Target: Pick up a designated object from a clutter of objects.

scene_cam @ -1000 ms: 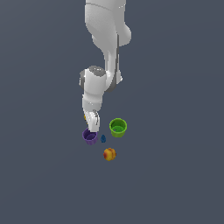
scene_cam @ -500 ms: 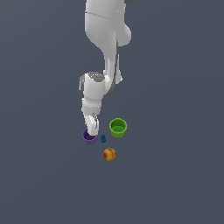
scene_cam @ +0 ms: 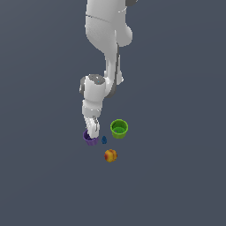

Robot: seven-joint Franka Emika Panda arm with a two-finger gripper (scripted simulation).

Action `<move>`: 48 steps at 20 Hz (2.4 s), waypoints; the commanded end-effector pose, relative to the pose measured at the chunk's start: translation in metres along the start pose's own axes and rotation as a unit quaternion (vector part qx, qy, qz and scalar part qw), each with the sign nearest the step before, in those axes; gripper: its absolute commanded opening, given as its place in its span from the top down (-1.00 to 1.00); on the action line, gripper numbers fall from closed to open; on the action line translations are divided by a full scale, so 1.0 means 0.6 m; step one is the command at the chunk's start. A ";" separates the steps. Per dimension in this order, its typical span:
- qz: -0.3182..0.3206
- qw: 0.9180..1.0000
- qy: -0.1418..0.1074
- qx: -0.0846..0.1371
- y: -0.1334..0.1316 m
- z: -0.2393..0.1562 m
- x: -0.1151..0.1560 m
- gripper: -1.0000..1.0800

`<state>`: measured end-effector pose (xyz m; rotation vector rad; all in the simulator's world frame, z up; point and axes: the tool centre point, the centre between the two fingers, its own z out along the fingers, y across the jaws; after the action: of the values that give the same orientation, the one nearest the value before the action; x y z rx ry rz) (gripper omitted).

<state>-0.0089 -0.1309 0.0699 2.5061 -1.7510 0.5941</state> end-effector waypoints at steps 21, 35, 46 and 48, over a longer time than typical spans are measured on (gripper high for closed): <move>0.000 1.000 -0.001 0.000 -0.060 -0.088 -0.004 1.00; 0.000 1.000 -0.002 0.000 -0.184 -0.268 -0.009 1.00; 0.000 1.000 -0.003 0.000 -0.294 -0.419 -0.014 1.00; 0.000 1.000 -0.003 0.000 -0.313 -0.445 -0.015 1.00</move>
<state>0.0773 0.0027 0.3368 2.5094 -1.7519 0.5880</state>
